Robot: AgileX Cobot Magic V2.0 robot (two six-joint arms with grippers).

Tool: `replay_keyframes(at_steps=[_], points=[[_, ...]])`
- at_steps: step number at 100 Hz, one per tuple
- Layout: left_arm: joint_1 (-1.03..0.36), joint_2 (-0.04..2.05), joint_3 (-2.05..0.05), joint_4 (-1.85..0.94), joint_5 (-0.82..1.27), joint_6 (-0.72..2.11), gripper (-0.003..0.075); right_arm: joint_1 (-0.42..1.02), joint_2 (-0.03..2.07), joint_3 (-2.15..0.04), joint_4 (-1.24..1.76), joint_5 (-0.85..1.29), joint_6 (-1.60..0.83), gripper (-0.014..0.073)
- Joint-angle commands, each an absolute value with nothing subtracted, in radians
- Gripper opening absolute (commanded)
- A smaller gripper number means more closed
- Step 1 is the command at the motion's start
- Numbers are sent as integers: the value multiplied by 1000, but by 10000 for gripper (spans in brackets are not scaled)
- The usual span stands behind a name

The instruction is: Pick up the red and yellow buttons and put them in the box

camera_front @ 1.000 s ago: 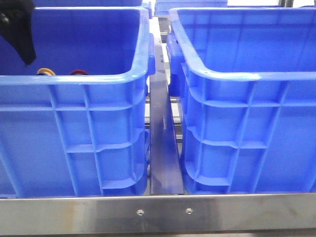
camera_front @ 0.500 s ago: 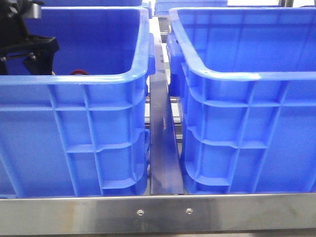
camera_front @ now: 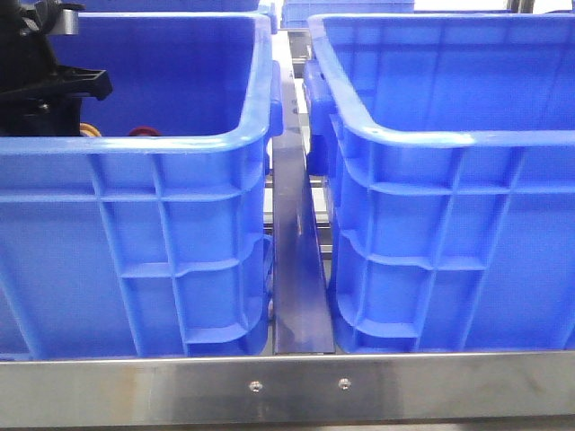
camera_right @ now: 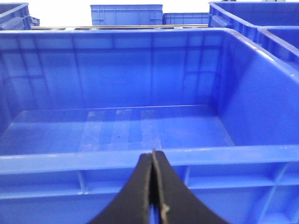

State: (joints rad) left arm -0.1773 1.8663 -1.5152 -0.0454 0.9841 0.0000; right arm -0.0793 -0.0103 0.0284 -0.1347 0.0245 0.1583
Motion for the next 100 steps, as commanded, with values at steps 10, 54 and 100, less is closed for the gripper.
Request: replay_keyframes(at_steps=[10,54,100], points=[[-171,1817,-1549,-63,948,0,115,-86,-30,33,-131,-49,151,-102],[-171,1764,-1549,-65,931,0,115,-86,-30,33,-131,-49,151,-102],[-226,1514,-1438,-135,908,23,115,-84,-30,33,-131,-84,151,-102]])
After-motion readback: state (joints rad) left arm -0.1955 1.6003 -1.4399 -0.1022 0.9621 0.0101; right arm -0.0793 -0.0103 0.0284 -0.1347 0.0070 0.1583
